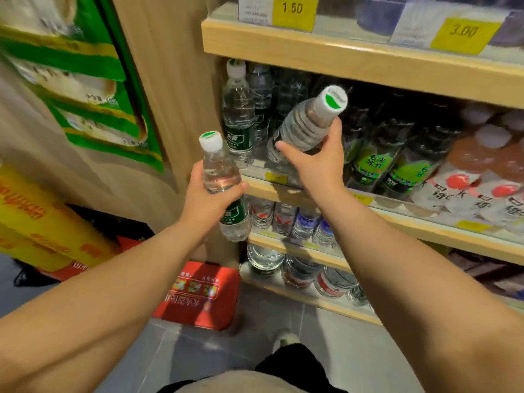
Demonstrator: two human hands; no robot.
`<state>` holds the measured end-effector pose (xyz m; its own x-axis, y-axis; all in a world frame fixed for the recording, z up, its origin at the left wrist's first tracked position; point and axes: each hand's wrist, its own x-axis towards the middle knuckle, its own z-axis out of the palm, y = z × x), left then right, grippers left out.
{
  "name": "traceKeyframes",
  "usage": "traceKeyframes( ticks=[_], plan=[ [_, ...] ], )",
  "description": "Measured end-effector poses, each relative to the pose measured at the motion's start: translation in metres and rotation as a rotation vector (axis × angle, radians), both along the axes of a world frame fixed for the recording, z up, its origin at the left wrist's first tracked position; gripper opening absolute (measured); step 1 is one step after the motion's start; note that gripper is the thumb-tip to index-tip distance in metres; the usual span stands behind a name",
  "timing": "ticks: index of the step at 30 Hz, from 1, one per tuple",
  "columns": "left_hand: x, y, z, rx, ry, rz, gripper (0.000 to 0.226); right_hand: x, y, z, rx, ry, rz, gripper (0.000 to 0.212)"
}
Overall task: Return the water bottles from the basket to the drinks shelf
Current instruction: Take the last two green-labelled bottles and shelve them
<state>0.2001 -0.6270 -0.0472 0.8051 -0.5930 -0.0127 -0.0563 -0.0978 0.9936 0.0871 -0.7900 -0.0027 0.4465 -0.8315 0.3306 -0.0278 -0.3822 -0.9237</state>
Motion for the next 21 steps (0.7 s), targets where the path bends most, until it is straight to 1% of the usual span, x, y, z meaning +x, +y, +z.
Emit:
traceKeyframes(
  ticks=[3,5,8,14,15,16,18,19,21],
  plan=[
    [0.003,-0.004,-0.003,0.002,-0.008,0.0,0.067,0.016,-0.008,-0.01,-0.05,0.076,0.02,0.065],
    [0.005,-0.005,-0.005,0.0,0.005,-0.003,0.066,0.024,-0.013,-0.018,-0.022,0.154,0.037,0.062],
    [0.005,-0.004,-0.007,0.02,0.006,-0.018,0.068,0.037,-0.019,-0.022,0.042,0.225,0.032,0.064],
    [0.005,-0.003,-0.003,0.031,0.033,-0.012,0.066,0.063,-0.036,-0.02,0.087,0.332,0.024,0.04],
    [0.005,-0.003,-0.002,0.027,0.04,-0.019,0.065,0.065,-0.038,-0.022,0.089,0.35,0.016,0.039],
    [0.005,-0.002,-0.002,0.021,0.048,-0.029,0.064,0.066,-0.04,-0.026,0.087,0.371,0.011,0.048],
    [0.005,0.0,-0.001,0.01,0.06,-0.045,0.065,0.066,-0.044,-0.034,0.072,0.419,0.025,0.078],
    [0.004,0.0,-0.002,0.005,0.066,-0.055,0.067,0.064,-0.045,-0.039,0.054,0.448,0.042,0.085],
    [0.003,0.003,-0.001,-0.007,0.077,-0.076,0.07,0.06,-0.046,-0.048,0.04,0.474,0.068,0.089]
  ],
)
